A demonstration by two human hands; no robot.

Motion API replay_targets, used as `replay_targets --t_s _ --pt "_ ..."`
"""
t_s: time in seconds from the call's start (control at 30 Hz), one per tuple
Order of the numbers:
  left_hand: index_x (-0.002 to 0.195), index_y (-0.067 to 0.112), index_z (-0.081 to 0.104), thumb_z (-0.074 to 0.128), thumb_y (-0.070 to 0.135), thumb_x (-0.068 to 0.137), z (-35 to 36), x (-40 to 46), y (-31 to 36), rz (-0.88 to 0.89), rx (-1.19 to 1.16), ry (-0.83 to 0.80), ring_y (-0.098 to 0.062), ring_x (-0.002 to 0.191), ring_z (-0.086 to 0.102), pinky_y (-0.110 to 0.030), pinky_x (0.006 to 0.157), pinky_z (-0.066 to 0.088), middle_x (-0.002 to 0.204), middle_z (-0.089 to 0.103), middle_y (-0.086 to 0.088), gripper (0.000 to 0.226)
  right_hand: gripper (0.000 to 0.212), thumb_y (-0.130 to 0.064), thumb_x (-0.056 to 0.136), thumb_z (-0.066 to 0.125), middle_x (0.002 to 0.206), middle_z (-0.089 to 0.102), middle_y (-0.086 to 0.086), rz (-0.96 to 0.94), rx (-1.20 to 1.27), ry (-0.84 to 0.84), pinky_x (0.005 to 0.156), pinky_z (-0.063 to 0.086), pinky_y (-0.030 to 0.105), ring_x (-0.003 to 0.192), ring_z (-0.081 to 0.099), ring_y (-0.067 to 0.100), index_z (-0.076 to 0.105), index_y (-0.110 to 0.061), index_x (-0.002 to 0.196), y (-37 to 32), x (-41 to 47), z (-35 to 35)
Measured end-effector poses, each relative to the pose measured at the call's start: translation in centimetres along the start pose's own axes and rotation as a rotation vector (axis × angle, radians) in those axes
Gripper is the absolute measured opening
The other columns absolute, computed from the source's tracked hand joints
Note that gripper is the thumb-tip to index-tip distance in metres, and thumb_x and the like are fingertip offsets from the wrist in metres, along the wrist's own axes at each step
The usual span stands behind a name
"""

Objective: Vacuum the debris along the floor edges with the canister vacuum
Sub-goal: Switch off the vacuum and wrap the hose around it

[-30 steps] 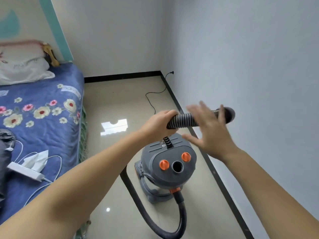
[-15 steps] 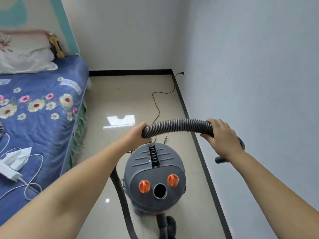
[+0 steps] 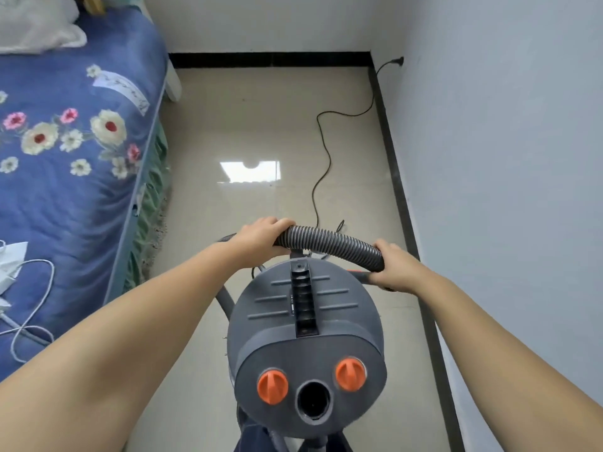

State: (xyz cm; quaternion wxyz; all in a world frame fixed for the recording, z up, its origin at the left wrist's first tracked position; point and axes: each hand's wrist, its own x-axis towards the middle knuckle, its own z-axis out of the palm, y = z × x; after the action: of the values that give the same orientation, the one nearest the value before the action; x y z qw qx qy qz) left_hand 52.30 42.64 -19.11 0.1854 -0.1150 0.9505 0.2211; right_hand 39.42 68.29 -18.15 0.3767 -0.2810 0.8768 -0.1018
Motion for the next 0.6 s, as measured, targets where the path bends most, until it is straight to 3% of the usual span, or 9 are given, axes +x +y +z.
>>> replay_targets --t_s 0.07,0.13,0.2,0.33,0.43,0.53,0.6 --pt "0.143 0.032 0.034 0.055 0.042 0.093 2.4 1.7 -0.3 0.055 0.016 -0.076 -0.021 0.107 0.044 -0.038 0.092 0.039 0.117 0.048 -0.004 0.055 0.04 -0.045 0.083 0.069 0.097 0.065 0.003 0.048 0.074 -0.163 0.071 0.049 0.033 0.088 0.066 0.025 0.048 -0.02 0.107 0.5 2.6 0.8" --pt "0.146 0.035 0.032 0.054 0.046 0.093 4.7 2.9 -0.2 0.099 -0.017 -0.116 -0.019 0.105 0.041 -0.037 0.093 0.038 0.115 0.046 -0.004 0.058 0.047 -0.053 0.088 0.061 0.109 0.061 -0.003 0.047 0.188 -0.233 0.08 0.045 0.031 0.1 0.062 0.02 0.049 -0.024 0.122 0.1 4.7 2.0" --pt "0.147 0.032 0.033 0.057 0.046 0.092 6.3 3.9 -0.5 0.07 -0.127 -0.069 -0.022 0.111 0.045 -0.037 0.097 0.039 0.12 0.047 -0.007 0.062 0.054 -0.059 0.091 0.05 0.118 0.056 -0.003 -0.002 0.192 -0.173 0.085 0.036 0.027 0.11 0.055 0.018 0.049 -0.023 0.132 -0.8 6.8 3.5" --pt "0.141 0.02 0.04 0.058 0.042 0.093 7.4 6.0 -2.9 -0.074 -0.35 -0.078 -0.024 0.128 0.041 -0.034 0.107 0.033 0.135 0.043 -0.011 0.056 0.047 -0.05 0.098 0.044 0.123 0.061 0.007 -0.039 0.105 -0.122 0.08 0.034 0.026 0.11 0.055 0.023 0.056 -0.014 0.126 -0.5 10.3 4.8" --pt "0.128 0.011 0.051 0.048 0.042 0.097 7.9 7.2 -4.9 -0.127 -0.246 -0.2 -0.028 0.118 0.05 -0.035 0.096 0.039 0.125 0.054 -0.011 0.044 0.045 -0.049 0.098 0.045 0.122 0.061 0.006 0.012 0.084 -0.209 0.084 0.037 0.026 0.107 0.056 0.022 0.056 -0.016 0.126 2.0 11.5 4.1" --pt "0.105 0.009 0.053 0.045 0.047 0.097 8.7 7.7 -5.5 -0.179 -0.247 -0.273 -0.03 0.097 0.057 -0.038 0.082 0.043 0.099 0.059 -0.009 0.039 0.046 -0.054 0.097 0.043 0.122 0.059 0.003 0.047 0.015 -0.313 0.088 0.039 0.028 0.101 0.053 0.018 0.053 -0.02 0.127 3.0 12.5 3.3" --pt "0.1 0.012 0.05 0.042 0.052 0.096 9.1 8.1 -5.4 -0.245 -0.24 -0.324 -0.029 0.096 0.056 -0.041 0.088 0.045 0.099 0.057 -0.008 0.042 0.053 -0.057 0.096 0.041 0.126 0.054 -0.002 0.03 0.009 -0.386 0.091 0.033 0.026 0.108 0.049 0.014 0.05 -0.019 0.132 1.8 13.5 3.4"
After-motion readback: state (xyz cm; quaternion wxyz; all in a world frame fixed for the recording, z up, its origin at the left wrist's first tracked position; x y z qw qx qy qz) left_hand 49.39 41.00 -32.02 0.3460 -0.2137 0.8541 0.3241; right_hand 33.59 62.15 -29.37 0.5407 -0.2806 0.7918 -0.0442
